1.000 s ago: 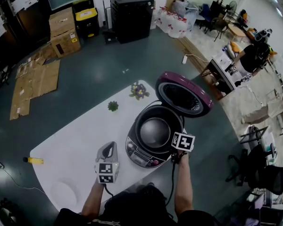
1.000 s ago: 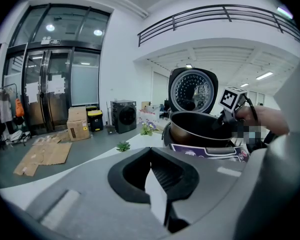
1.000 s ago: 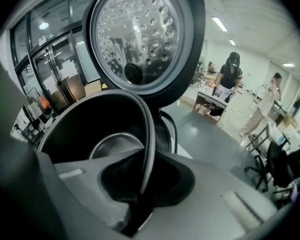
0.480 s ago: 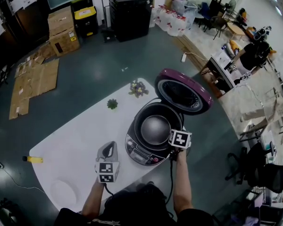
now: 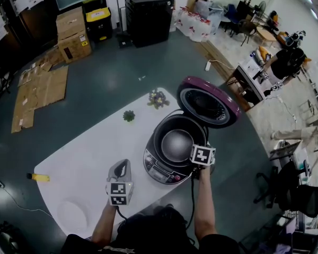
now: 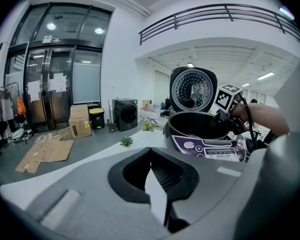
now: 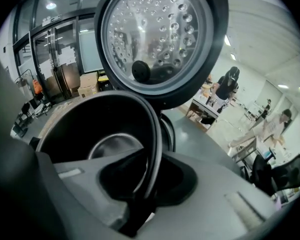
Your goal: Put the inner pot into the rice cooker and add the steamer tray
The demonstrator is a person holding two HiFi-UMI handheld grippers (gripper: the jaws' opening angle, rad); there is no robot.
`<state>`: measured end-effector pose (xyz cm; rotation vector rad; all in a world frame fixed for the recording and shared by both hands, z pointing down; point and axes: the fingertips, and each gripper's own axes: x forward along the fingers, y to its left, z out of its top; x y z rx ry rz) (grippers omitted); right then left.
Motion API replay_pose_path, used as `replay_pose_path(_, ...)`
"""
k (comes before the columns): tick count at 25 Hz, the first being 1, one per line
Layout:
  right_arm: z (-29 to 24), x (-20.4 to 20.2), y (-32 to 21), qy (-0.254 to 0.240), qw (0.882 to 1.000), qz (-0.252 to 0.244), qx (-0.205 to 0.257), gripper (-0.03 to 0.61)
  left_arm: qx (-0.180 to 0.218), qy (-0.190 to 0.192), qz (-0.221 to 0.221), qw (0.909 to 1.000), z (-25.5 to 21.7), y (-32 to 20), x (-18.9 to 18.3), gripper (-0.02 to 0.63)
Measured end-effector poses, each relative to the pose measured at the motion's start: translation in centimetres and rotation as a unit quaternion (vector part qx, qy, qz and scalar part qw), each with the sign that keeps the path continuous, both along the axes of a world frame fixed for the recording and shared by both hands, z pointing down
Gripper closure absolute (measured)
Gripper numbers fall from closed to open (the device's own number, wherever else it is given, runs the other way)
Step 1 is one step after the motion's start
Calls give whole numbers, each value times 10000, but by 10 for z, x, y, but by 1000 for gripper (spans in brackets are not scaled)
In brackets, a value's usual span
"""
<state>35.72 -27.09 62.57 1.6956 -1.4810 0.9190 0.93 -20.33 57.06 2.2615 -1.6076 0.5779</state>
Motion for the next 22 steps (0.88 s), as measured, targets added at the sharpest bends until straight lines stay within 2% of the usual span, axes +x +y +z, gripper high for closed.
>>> replay_pose_path(2, -8, -3, -10, -6, 9991, -114, 405, 468, -10, 22, -3, 10000, -2, 2, -1, 603)
replay_pose_path(4, -13, 1, -11, 35, 9983, -77, 584, 468, 1, 28, 20, 10000, -4, 3, -1, 603)
replay_pose_path(6, -14, 0, -11, -17, 9979, -103, 632, 464, 16, 25, 44, 10000, -5, 3, -1, 603)
replay_pose_path(10, -13, -8, -11, -256, 9976, -196, 617, 394, 40, 25, 61, 10000, -6, 6, -2, 603)
replay_pose_path(15, -13, -12, -7, -262, 9975, -264, 592, 328, 33, 12, 44, 10000, -8, 8, -7, 603)
replay_pose_path(18, -15, -12, -2, -267, 9972, -263, 654, 322, -68, 31, 72, 9999, -7, 14, -7, 603)
replay_pose_path(22, -20, -13, 0, -250, 9964, -266, 759, 319, 101, 16, 96, 9999, -11, 15, -6, 603)
